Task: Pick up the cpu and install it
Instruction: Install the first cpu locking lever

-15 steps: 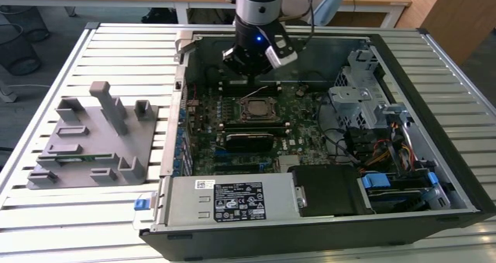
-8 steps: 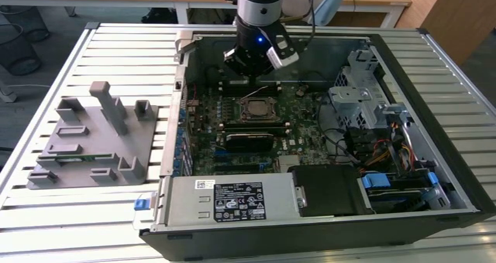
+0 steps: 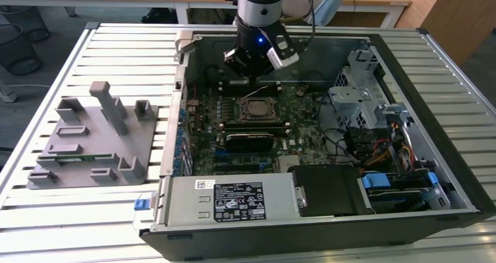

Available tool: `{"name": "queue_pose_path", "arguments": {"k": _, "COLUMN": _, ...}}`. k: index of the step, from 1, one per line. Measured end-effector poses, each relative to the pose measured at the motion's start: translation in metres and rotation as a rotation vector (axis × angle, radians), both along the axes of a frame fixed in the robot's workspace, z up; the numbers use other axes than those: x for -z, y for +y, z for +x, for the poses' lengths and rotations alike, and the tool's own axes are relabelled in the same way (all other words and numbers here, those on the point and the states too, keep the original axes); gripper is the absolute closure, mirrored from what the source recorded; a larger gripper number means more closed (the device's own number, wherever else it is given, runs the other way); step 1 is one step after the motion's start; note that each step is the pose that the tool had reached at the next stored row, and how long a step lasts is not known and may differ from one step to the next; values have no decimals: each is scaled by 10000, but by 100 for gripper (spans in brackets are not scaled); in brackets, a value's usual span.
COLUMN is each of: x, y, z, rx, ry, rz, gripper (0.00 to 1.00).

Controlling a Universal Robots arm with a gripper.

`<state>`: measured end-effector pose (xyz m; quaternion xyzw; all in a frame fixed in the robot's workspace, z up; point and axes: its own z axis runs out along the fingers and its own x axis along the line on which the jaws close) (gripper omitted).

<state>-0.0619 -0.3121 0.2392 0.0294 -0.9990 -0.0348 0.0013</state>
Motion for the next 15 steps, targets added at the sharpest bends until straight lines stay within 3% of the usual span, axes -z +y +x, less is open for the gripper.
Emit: {"name": "queue_pose_path", "arguments": {"k": 15, "x": 26, "y": -2, "z": 25, "rx": -1, "ry": 0, "rz": -7, "gripper": 89}}
